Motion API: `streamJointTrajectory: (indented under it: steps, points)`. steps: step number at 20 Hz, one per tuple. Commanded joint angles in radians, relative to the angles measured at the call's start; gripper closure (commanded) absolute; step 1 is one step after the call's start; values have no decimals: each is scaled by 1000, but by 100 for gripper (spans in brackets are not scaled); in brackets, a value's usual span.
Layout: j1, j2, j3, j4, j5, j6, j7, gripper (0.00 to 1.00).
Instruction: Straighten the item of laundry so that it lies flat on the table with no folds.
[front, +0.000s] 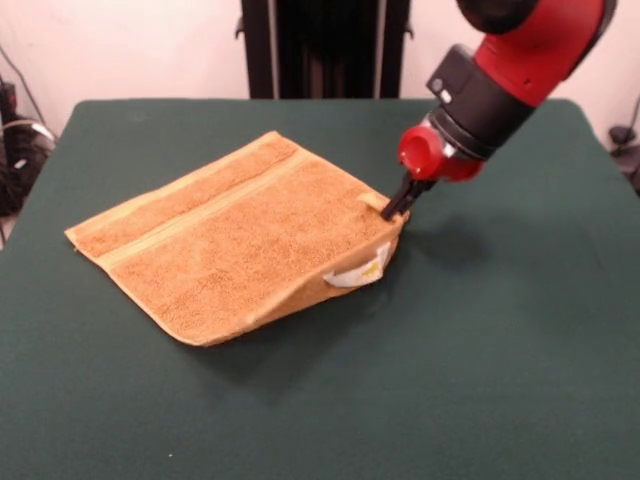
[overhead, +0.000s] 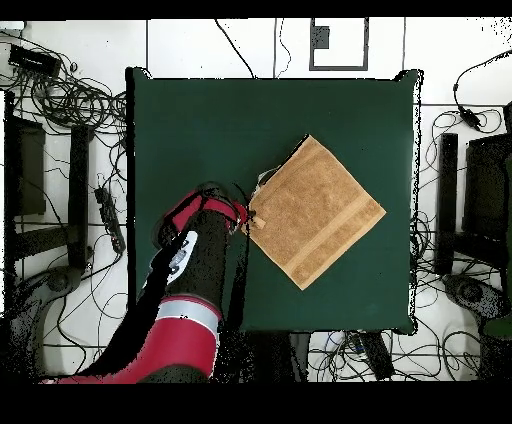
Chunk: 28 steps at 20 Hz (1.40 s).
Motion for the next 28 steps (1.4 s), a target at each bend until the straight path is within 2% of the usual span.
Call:
streamJointTrajectory:
  steps: [1,7,13,17,22,28]
  points:
    - [57,93,23,18,64,-75,329,100]
    - [142,161,-88,-66,71,-1,446,100]
    - [167,188,-114,-110,94,-15,483,100]
    - [181,186,-121,-114,93,-63,500,100]
    - [164,157,-81,-111,93,-192,496,100]
    - [170,168,-74,-168,80,-276,475,100]
